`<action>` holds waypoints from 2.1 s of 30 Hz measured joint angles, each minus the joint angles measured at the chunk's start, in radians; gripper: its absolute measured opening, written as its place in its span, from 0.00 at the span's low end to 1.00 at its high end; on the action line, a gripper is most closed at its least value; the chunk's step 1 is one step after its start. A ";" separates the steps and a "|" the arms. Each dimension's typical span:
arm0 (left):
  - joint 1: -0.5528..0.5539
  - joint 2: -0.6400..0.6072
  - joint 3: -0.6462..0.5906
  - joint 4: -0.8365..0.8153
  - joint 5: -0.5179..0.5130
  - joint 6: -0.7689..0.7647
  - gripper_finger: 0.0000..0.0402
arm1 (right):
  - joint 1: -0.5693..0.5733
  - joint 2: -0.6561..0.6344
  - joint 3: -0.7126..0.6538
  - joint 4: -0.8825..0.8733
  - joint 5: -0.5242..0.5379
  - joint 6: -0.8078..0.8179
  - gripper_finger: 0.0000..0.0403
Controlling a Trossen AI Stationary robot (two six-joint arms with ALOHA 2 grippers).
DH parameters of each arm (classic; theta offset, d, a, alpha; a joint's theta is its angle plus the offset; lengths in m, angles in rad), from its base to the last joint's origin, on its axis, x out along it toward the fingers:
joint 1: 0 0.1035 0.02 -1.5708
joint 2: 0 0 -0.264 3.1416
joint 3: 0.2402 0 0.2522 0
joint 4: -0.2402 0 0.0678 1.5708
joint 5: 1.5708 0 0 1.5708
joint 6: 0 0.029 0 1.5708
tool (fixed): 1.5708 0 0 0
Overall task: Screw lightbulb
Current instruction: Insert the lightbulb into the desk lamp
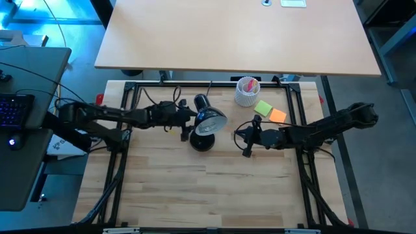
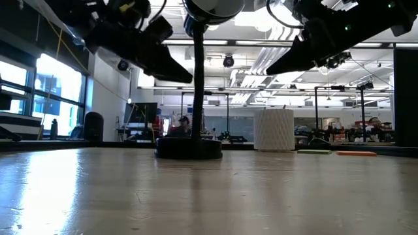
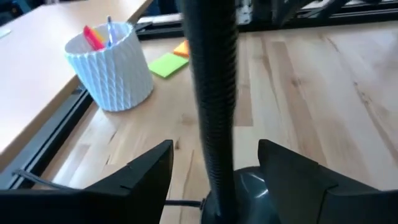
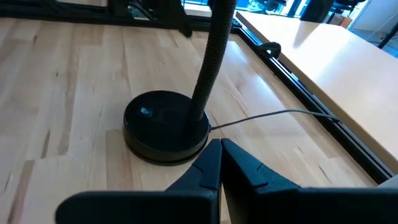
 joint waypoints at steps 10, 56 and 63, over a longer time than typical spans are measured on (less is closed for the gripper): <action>0.022 -0.017 -0.028 0.054 0.070 -0.002 0.57 | 0.024 -0.002 0.000 0.046 -0.006 -0.050 0.00; -0.113 0.170 -0.023 0.197 -0.311 -0.216 0.13 | 0.026 -0.002 0.000 0.017 0.000 -0.050 0.00; -0.075 0.182 -0.030 0.278 -0.325 -0.199 0.20 | 0.026 -0.018 0.000 -0.002 0.000 -0.095 0.00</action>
